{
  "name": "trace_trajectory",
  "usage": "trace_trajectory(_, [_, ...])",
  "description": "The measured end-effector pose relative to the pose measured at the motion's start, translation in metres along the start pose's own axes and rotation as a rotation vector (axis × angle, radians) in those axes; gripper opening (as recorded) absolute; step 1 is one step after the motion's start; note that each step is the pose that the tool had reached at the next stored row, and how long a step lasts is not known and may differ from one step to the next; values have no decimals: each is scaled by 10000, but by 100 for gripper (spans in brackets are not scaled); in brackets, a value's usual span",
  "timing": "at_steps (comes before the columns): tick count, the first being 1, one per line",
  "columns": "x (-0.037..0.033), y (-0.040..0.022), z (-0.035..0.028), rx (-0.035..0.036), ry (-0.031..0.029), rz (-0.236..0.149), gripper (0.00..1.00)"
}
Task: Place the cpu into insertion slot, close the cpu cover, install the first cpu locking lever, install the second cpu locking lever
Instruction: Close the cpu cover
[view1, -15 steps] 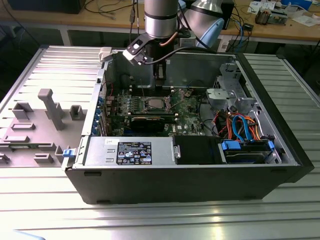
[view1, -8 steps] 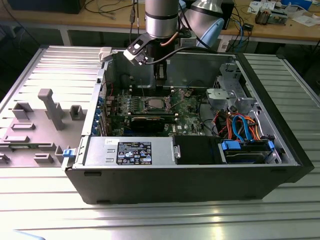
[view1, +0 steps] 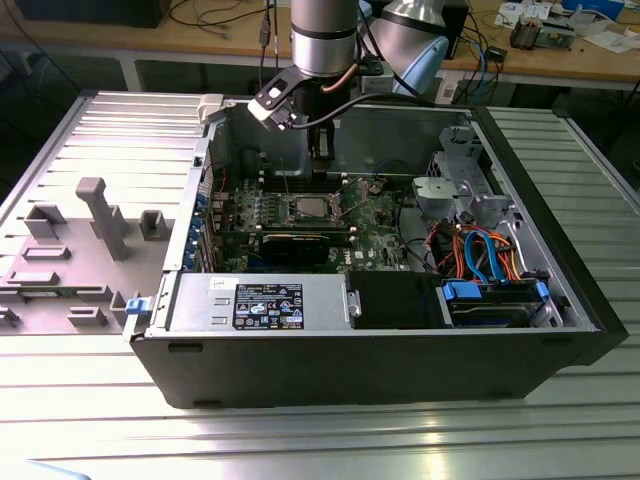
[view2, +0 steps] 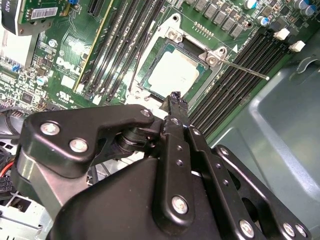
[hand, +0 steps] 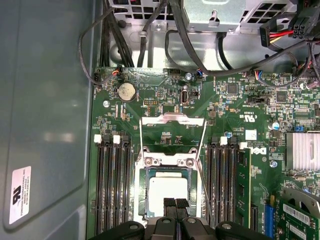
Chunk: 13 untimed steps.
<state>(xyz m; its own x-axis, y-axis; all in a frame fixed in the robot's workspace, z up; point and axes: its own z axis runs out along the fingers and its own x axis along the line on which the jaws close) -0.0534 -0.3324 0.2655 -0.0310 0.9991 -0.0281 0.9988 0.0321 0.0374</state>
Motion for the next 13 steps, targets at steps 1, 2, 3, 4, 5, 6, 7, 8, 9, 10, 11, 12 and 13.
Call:
trace_trajectory(1, [0, 0, 0, 0, 0, 0, 11])
trace_trajectory(2, [0, 1, 0, 0, 0, 0, 11])
trace_trajectory(3, [0, 1, 0, 0, 0, -1, 11])
trace_trajectory(4, [0, 1, -1, -1, 1, -1, 11])
trace_trajectory(5, [0, 2, -3, -1, 1, -1, 11])
trace_trajectory(6, [0, 2, -9, 1, -1, -1, 11])
trace_trajectory(7, [-1, 2, -16, 0, 0, -1, 11])
trace_trajectory(8, [-1, 2, -23, 0, 0, -1, 11])
trace_trajectory(9, [-1, 2, -31, 0, 0, 0, 11])
trace_trajectory(10, [-1, 3, -37, 0, 0, -1, 11])
trace_trajectory(11, [-1, 3, -37, -2, 3, 0, 11])
trace_trajectory(12, [-1, 3, -38, 0, 1, -1, 11])
trace_trajectory(13, [-1, 3, -39, 0, 0, -2, 11])
